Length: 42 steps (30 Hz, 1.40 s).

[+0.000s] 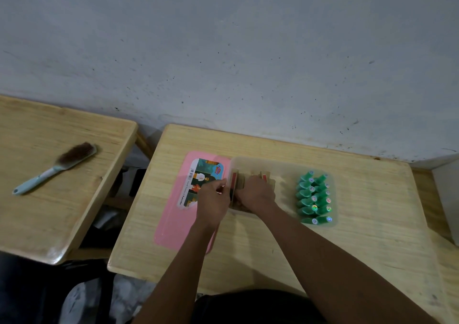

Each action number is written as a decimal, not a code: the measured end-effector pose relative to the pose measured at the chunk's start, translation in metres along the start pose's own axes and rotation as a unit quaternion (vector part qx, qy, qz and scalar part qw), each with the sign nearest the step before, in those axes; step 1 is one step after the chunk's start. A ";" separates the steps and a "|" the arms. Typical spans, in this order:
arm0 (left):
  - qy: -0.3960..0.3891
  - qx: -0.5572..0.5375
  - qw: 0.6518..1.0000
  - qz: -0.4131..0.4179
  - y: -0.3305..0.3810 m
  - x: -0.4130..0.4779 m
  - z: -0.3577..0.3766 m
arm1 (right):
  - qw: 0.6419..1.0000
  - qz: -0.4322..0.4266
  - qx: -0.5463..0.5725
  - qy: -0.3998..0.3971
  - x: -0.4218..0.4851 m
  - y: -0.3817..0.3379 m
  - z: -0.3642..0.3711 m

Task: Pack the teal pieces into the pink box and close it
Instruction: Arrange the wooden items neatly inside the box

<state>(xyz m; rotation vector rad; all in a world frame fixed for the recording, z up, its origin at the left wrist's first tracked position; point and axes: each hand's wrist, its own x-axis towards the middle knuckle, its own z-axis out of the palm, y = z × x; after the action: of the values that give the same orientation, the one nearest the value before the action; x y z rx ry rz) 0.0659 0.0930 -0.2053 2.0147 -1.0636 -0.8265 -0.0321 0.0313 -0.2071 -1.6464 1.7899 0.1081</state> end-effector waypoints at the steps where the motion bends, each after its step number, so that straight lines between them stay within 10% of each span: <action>1: 0.001 0.000 1.000 -0.001 0.000 0.000 0.000 | 1.000 0.000 -0.007 0.000 0.000 0.001 0.001; 15: -0.001 0.007 1.000 0.002 -0.001 -0.001 0.001 | 0.997 0.015 0.056 0.060 -0.012 0.004 -0.011; 24: -0.008 0.013 1.000 -0.002 -0.002 0.000 0.002 | 0.958 -0.034 0.281 0.047 -0.014 0.024 -0.017; 42: 0.004 0.010 1.000 0.010 -0.003 0.000 0.002 | 0.991 -0.043 0.123 0.021 -0.003 0.014 0.011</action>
<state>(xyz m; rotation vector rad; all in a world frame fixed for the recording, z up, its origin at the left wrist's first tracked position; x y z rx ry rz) 0.0657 0.0936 -0.2085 2.0192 -1.0897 -0.7992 -0.0402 0.0419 -0.2186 -1.5544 1.6853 -0.1813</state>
